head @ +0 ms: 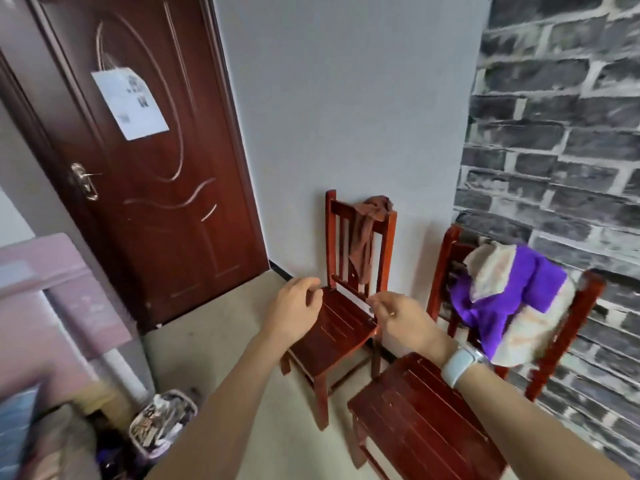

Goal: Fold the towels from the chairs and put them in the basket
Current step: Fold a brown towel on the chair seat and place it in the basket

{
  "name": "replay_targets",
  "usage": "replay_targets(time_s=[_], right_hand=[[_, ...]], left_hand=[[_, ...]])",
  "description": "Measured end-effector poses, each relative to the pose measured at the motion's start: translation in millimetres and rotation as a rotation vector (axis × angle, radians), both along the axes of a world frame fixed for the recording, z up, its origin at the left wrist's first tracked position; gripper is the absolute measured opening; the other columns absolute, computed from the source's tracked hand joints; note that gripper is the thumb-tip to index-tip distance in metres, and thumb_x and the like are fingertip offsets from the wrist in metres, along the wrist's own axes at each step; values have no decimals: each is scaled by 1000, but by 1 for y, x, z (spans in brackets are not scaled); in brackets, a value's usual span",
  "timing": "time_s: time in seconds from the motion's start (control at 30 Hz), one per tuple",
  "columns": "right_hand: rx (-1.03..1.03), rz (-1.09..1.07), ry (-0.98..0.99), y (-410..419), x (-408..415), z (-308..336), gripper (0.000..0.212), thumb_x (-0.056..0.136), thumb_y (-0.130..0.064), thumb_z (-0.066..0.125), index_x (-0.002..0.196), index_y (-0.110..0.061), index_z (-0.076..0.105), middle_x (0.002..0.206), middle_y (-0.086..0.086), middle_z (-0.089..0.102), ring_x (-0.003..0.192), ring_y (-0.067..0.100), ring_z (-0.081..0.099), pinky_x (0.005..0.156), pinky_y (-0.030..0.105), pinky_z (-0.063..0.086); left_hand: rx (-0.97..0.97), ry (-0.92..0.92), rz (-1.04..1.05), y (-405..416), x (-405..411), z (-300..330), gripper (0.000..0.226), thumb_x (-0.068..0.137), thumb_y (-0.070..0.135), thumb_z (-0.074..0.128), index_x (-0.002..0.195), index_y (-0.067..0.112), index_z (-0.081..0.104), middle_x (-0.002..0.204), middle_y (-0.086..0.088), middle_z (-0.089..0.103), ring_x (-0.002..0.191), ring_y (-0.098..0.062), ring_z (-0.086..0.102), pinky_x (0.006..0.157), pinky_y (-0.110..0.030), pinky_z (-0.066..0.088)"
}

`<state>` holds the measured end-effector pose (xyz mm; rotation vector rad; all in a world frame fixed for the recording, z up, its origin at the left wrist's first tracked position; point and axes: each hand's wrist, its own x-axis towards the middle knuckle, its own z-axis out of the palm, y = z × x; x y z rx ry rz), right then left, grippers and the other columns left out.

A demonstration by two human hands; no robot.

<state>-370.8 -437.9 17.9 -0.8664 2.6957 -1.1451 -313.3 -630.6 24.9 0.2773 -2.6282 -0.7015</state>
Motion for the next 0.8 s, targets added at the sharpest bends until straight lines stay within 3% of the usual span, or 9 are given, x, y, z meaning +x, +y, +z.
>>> replay_targets(time_s=[0.17,0.23,0.3,0.4,0.47,0.53,0.57,0.7,0.8], right_hand=[[-1,-12,-15,-53,-131,17,23,95,-18,40,103,-16,62,92,-3,68,82,8,62,70,16,46],[5,-40,1,-70,-174,19,24,95,-16,40,106,-15,61,77,-10,64,59,-7,56,56,5,41],[8,-82,11,-84,-211,16,26,94,-15,41,111,-16,61,71,-17,58,51,-6,52,51,3,37],[34,-147,11,-101,-266,3,27,94,-18,40,112,-18,60,96,-1,69,72,10,61,55,8,37],[57,-219,5,-110,-304,-10,29,93,-14,39,112,-17,61,105,5,68,88,18,62,68,10,43],[111,-346,29,-117,-342,-23,31,91,-12,40,115,-14,60,113,8,63,109,25,53,89,30,44],[139,-405,49,-121,-362,-30,31,91,-13,42,116,-14,59,114,9,61,112,27,50,92,35,42],[320,-524,225,-144,-432,-51,30,89,-25,47,117,-20,57,118,4,57,114,27,46,93,38,37],[619,-427,313,-167,-479,-69,58,85,-46,49,137,-25,36,141,-2,40,130,21,35,103,38,28]], left_hand=[[-15,10,-17,-54,-113,25,29,93,25,46,118,14,57,115,-4,60,106,-16,55,86,-22,38],[8,37,-16,-75,-149,28,27,92,24,48,115,15,59,112,-1,61,103,-13,56,84,-20,38],[36,44,-15,-93,-182,24,25,92,24,49,113,16,60,109,2,61,99,-9,56,82,-18,37],[74,25,-55,-118,-238,8,26,92,23,50,115,16,60,110,3,61,101,-8,55,83,-16,37],[90,-4,-95,-134,-280,-6,28,92,25,50,118,18,59,113,6,60,104,-5,54,84,-15,36],[102,-33,-142,-149,-325,-21,30,92,27,49,120,20,57,116,7,59,107,-6,53,84,-15,37],[112,-48,-170,-157,-349,-27,31,92,27,48,122,20,56,117,6,59,109,-7,53,87,-17,38],[115,-111,-310,-181,-447,-48,32,92,29,48,123,23,53,120,7,57,113,-11,52,90,-20,39],[141,-132,-443,-197,-510,-62,32,92,30,50,123,24,53,123,9,56,114,-8,51,91,-16,37]])
